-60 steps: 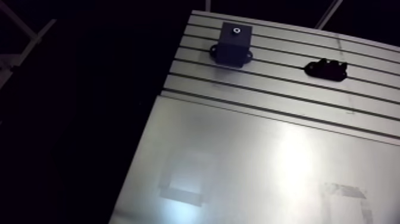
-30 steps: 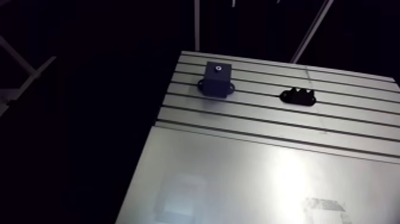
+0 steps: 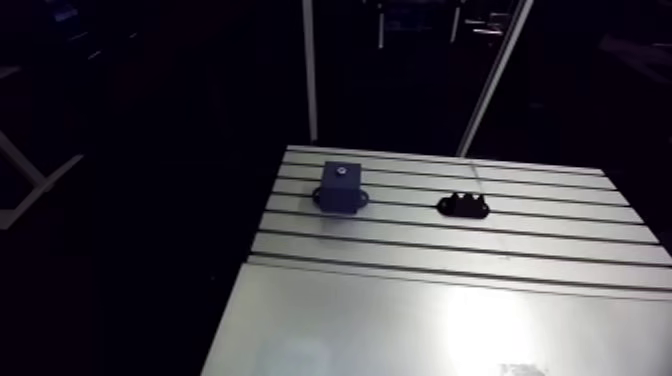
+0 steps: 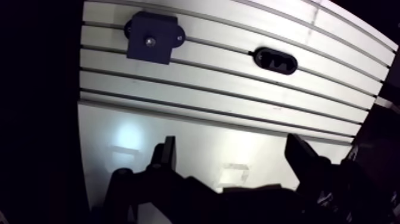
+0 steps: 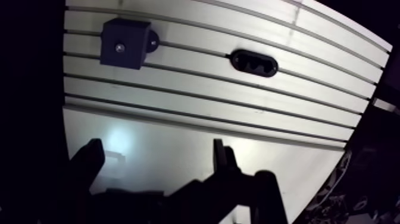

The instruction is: Pick up the M10 bolt and insert it into the hole until fully seated.

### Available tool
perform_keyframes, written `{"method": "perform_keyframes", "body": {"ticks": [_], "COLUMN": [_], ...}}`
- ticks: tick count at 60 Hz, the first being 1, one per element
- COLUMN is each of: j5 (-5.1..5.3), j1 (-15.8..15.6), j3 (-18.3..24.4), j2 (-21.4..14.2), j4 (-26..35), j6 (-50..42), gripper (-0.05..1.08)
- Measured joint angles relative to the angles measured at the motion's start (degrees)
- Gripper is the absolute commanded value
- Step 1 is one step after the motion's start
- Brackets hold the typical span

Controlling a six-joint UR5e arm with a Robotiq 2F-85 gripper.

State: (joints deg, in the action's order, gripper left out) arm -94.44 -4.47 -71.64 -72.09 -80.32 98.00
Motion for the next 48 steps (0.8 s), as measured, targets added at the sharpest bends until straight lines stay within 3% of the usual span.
{"method": "perform_keyframes", "body": {"ticks": [23, 48], "j5": [0.33, 0.46], "j1": [5.3, 6.1], "j3": [-6.8, -7.7], "j2": [-9.4, -10.9], "j4": [-3.1, -3.3], "j6": [-3.8, -4.3], "gripper": [0.01, 0.01]}}
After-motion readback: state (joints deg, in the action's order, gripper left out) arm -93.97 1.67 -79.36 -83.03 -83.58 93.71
